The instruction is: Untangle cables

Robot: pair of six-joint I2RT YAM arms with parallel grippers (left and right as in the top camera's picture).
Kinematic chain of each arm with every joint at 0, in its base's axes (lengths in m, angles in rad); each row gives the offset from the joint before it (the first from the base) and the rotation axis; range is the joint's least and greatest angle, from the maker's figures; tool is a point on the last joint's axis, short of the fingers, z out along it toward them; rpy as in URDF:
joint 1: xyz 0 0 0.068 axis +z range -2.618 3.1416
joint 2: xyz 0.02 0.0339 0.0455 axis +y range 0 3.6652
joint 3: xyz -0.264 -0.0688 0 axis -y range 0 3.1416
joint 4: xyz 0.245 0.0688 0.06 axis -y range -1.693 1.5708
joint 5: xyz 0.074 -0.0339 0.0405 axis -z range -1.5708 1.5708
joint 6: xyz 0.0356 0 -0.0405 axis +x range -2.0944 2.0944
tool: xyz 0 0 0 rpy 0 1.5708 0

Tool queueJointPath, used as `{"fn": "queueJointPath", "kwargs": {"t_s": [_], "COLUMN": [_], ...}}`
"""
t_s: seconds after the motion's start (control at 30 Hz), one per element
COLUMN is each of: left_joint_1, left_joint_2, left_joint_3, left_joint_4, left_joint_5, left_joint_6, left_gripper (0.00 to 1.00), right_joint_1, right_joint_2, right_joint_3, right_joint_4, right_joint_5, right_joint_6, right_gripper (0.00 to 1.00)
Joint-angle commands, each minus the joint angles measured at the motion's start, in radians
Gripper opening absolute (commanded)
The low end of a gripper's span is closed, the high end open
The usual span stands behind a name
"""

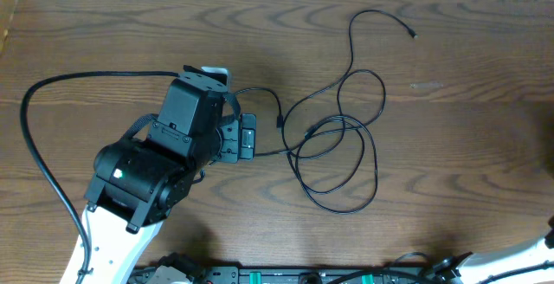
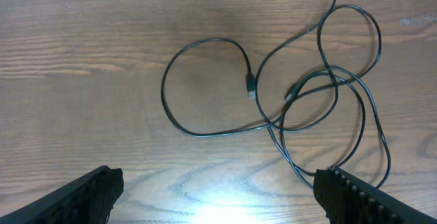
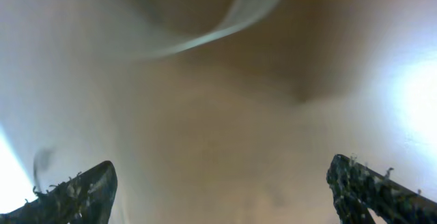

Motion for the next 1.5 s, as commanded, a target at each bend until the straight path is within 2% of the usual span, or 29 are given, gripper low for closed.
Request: {"fn": "queueJointPath", "kwargs": {"t_s": [0.0, 0.17, 0.3, 0.47, 0.63, 0.77, 0.87, 1.0, 1.2, 1.47], "left_joint_1": [-0.002, -0.002, -0.002, -0.002, -0.002, -0.002, -0.002, -0.002, -0.002, -0.002], "left_joint_2": [0.002, 0.002, 0.002, 0.002, 0.002, 0.002, 0.002, 0.002, 0.002, 0.002], "left_joint_3": [0.016, 0.016, 0.016, 0.016, 0.016, 0.016, 0.016, 0.016, 0.016, 0.016], "left_joint_4": [0.011, 0.059, 0.070, 0.067, 0.064, 0.063, 0.063, 0.063, 0.063, 0.047], "left_joint_5": [-0.003, -0.006, -0.037, -0.071, -0.070, -0.070, -0.070, -0.070, -0.070, -0.070], "left_joint_6": [0.031, 0.038, 0.041, 0.041, 0.041, 0.041, 0.041, 0.041, 0.041, 0.041], "left_gripper": [0.95, 0.95, 0.95, 0.95, 0.95, 0.95, 0.96, 0.95, 0.96, 0.96], "right_joint_1": [0.187, 0.494, 0.718, 0.949, 1.122, 1.208, 1.213, 1.234, 1.341, 1.475], "right_joint_2": [-0.008, -0.008, -0.008, -0.008, -0.008, -0.008, -0.008, -0.008, -0.008, -0.008], "right_joint_3": [0.007, 0.007, 0.007, 0.007, 0.007, 0.007, 0.005, -0.034, -0.133, -0.263], "right_joint_4": [0.048, 0.033, 0.021, -0.012, -0.101, -0.165, -0.213, -0.222, -0.209, -0.046], "right_joint_5": [-0.307, -0.316, -0.302, -0.151, 0.182, 0.408, 0.395, 0.273, 0.251, 0.251], "right_joint_6": [-0.344, -0.671, -0.802, -0.877, -0.880, -0.642, -0.489, -0.395, -0.275, 0.077], "right_gripper": [0.95, 0.99, 0.99, 0.99, 0.99, 0.99, 0.99, 0.99, 0.99, 0.99]}}
